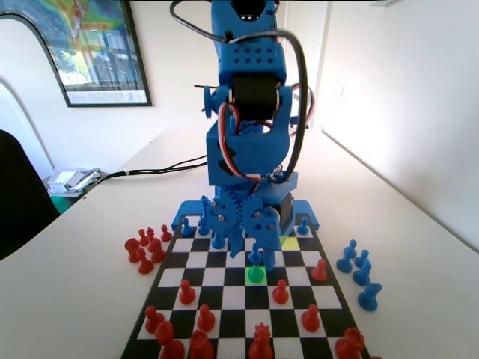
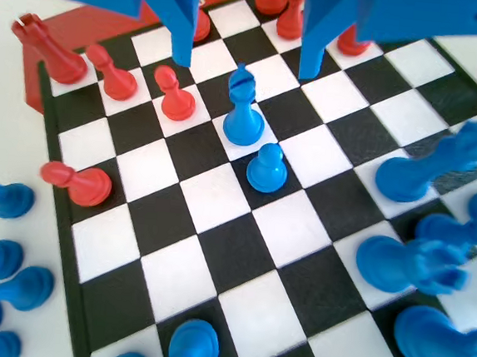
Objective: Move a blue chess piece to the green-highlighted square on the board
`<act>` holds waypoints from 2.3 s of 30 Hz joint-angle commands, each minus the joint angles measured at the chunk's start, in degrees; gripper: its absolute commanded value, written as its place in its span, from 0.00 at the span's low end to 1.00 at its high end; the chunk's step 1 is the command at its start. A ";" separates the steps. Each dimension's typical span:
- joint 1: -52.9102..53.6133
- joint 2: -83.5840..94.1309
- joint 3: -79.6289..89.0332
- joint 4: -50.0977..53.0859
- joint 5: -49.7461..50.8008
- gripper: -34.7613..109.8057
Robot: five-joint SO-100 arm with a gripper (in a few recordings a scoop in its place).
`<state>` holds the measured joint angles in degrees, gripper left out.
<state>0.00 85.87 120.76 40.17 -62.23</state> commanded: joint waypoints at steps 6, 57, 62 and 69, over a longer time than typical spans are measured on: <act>1.93 11.95 -15.03 16.88 -3.34 0.31; 0.97 78.40 3.60 52.56 -39.55 0.25; 0.70 81.83 3.78 51.68 -39.38 0.25; 0.44 84.55 3.87 51.06 -38.94 0.25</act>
<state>0.35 168.75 124.72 91.93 -100.63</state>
